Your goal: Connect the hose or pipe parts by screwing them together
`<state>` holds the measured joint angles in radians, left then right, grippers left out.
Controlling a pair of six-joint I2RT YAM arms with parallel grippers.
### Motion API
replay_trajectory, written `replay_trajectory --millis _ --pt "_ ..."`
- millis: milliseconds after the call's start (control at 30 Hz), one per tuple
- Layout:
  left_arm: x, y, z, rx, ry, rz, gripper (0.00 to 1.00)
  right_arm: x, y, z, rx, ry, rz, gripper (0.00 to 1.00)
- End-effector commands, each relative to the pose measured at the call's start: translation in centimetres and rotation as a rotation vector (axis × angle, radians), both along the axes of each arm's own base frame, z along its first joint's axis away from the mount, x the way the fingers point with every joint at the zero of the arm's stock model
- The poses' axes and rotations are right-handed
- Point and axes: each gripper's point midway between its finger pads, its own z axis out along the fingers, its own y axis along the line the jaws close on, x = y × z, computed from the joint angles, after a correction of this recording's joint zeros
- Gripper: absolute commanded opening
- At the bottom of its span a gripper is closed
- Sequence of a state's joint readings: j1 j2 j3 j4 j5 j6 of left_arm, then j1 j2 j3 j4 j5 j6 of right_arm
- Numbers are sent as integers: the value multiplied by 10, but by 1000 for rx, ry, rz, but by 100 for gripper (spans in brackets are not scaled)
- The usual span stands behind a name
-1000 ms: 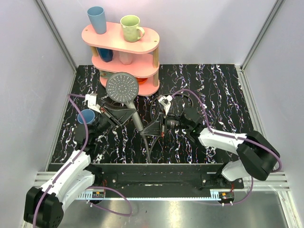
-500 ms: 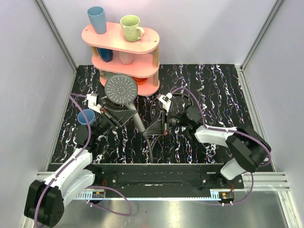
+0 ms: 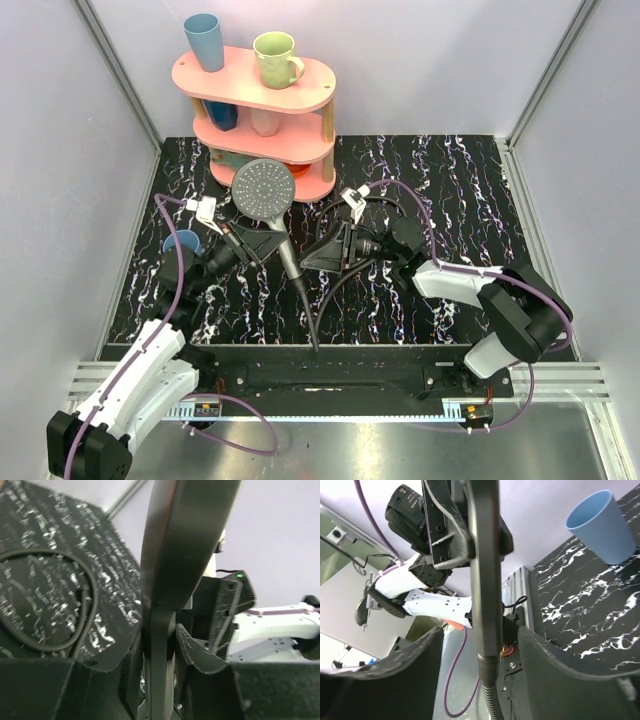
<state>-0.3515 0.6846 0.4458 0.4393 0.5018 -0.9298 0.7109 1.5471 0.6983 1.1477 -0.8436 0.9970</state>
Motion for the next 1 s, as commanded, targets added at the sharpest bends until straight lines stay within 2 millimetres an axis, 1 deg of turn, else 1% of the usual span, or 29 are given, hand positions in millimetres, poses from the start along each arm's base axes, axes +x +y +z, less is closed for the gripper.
replay_trajectory --millis 0,33,67,100,133,167,200,233,267,300,333,367,400,433,467,500,533,567,600,667,700,733,767,800,833,867,900,967 --pt "18 13 -2 93 34 120 0 25 -2 15 5 -30 -143 75" --pt "19 14 -3 95 42 130 0 28 -2 9 -35 -4 -163 76" --pt "21 17 -10 107 72 147 0 32 -2 5 -61 -30 -185 77" --pt "26 21 -9 110 84 187 0 39 -3 3 -84 -35 -231 77" --pt "28 25 -9 114 92 211 0 42 -6 0 -134 -22 -262 77" --pt "29 29 -17 134 131 239 0 46 -8 -3 -166 -77 -300 78" --pt "35 37 -15 137 140 294 0 56 -12 -4 -196 -95 -375 78" --pt "36 42 -15 145 152 324 0 51 -15 -1 -243 -107 -400 78" --pt "37 47 -23 172 187 352 0 53 -17 -3 -289 -185 -442 78" --pt "41 55 -19 174 192 403 0 64 -22 -1 -331 -214 -546 79" --pt "42 60 -21 184 210 430 0 48 -16 1 -377 -246 -538 79" --pt "41 64 -28 207 247 449 0 48 -16 2 -416 -316 -569 80" --pt "43 69 -22 205 250 483 0 53 -18 3 -455 -336 -638 80" --pt "44 71 -23 214 265 495 0 52 -15 -1 -495 -349 -652 81" --pt "43 74 -28 226 297 506 0 45 -9 -2 -521 -383 -671 82" --pt "45 77 -22 223 300 531 0 45 -2 -8 -553 -398 -684 83" --pt "46 78 -24 227 317 540 0 43 2 -14 -585 -418 -697 83" --pt "45 81 -26 229 343 551 0 34 10 -17 -614 -468 -713 83" --pt "47 84 -27 229 354 571 0 33 20 -21 -636 -488 -718 83" --pt "48 86 -29 228 371 587 0 22 34 -25 -665 -542 -721 83" --pt "48 88 -30 227 379 601 0 19 45 -29 -683 -559 -712 83" --pt "49 88 -31 226 385 604 0 18 50 -32 -695 -574 -720 83" --pt "49 90 -29 225 386 614 0 12 55 -33 -714 -605 -737 83" --pt "50 90 -28 221 386 617 0 13 62 -37 -735 -624 -747 83" --pt "50 91 -28 223 394 623 0 13 65 -39 -756 -652 -752 83" --pt "50 93 -25 221 388 632 0 13 66 -42 -779 -665 -779 82" --pt "50 93 -23 219 387 633 0 10 73 -47 -804 -684 -776 82" --pt "50 95 -19 215 382 640 0 13 73 -50 -849 -717 -812 81"
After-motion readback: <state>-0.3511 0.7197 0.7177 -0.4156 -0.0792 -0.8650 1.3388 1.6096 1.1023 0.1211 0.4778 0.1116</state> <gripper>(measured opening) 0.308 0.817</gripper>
